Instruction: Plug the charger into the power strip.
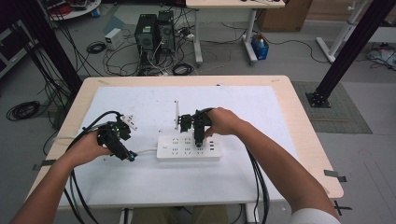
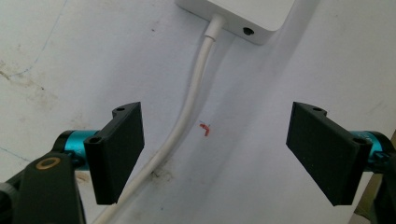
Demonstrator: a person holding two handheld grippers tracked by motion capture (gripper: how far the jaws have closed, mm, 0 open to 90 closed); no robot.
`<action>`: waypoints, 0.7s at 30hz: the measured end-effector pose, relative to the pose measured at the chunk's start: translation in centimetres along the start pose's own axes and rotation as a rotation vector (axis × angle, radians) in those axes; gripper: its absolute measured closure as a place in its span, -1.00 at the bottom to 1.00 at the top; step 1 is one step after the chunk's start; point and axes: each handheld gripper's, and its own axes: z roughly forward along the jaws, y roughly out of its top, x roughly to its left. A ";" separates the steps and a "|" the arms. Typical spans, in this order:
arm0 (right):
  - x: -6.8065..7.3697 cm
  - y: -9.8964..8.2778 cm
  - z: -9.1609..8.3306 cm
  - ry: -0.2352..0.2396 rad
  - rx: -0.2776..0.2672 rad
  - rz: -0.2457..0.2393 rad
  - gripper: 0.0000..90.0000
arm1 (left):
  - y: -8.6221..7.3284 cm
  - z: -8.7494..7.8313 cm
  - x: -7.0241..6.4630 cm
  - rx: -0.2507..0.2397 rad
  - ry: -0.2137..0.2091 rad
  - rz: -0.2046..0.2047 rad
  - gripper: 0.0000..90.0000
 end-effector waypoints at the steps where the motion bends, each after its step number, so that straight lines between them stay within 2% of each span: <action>1: 0.2 0.1 0.0 -0.013 0.010 -0.008 0.40 | 0.0 -0.1 0.0 0.004 0.000 0.006 -0.57; 2: 0.3 0.2 0.0 -0.015 0.011 -0.001 0.40 | 0.0 -0.1 0.0 0.006 0.004 0.007 -0.57; 3: 0.4 0.2 0.1 -0.032 0.015 -0.028 0.40 | 0.0 -0.2 0.0 0.007 0.004 0.016 -0.57; 4: 0.8 0.3 0.1 -0.050 0.018 -0.033 0.40 | 0.0 -0.3 0.0 0.008 0.006 0.018 -0.57; 12: 1.6 0.4 0.3 -0.102 0.029 -0.051 0.39 | -0.2 -0.4 0.0 -0.011 0.024 0.006 -0.57; 13: 1.5 0.2 0.3 -0.093 0.004 -0.020 0.39 | -0.2 -0.4 0.1 -0.014 0.026 0.002 -0.57; 15: 1.1 0.0 0.3 -0.068 -0.005 -0.002 0.39 | -0.3 -0.5 0.1 -0.014 0.030 -0.002 -0.57; 16: 0.7 -0.1 0.3 -0.047 -0.008 -0.008 0.39 | -0.3 -0.6 0.1 -0.018 0.032 -0.006 -0.57; 19: -0.2 -0.4 0.3 0.021 -0.030 0.037 0.39 | -0.5 -0.7 0.2 -0.014 0.032 -0.010 -0.57; 21: -0.6 -0.4 0.4 0.044 -0.038 0.042 0.39 | -0.6 -0.6 0.3 -0.015 0.032 -0.015 -0.57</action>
